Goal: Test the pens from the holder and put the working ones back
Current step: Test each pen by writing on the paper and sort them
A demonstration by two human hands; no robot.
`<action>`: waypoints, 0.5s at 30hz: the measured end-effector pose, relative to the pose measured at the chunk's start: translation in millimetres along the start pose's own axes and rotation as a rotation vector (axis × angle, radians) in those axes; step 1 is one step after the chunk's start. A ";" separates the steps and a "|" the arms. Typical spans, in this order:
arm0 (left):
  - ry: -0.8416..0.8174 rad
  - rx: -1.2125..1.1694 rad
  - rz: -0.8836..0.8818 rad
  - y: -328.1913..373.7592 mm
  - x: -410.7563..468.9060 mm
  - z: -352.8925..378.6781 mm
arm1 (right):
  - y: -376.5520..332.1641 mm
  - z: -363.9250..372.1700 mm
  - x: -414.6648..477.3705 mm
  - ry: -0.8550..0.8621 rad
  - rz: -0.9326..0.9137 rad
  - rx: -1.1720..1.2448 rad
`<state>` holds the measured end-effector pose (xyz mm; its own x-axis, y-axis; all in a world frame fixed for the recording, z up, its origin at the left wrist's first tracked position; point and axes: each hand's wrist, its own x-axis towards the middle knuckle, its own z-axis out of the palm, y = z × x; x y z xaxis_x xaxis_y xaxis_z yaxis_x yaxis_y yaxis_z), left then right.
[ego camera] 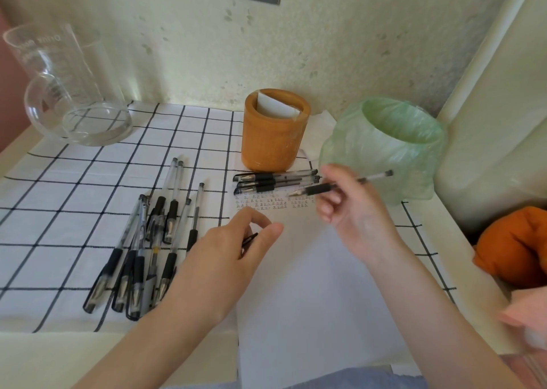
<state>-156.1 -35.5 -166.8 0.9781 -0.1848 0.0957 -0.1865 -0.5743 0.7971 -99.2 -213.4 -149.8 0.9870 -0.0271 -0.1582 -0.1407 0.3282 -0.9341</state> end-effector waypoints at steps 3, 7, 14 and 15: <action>-0.096 0.253 -0.005 -5.9 -1.3 1.3 | -7.1 -15.0 8.0 0.046 -0.113 -0.177; -0.251 0.442 0.028 -8.6 -2.1 5.8 | 7.4 -16.9 19.1 0.154 -0.153 -0.371; -0.348 0.548 0.009 -9.9 -1.5 6.0 | 36.6 -27.5 37.0 0.294 -0.278 -0.507; -0.351 0.552 0.007 -9.9 -1.5 6.2 | 39.0 -28.4 38.7 0.316 -0.294 -0.525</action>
<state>-156.4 -34.4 -178.5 0.9059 -0.3857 -0.1750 -0.3042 -0.8800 0.3648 -68.7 -228.6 -201.4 0.9311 -0.3460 0.1151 0.0330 -0.2345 -0.9716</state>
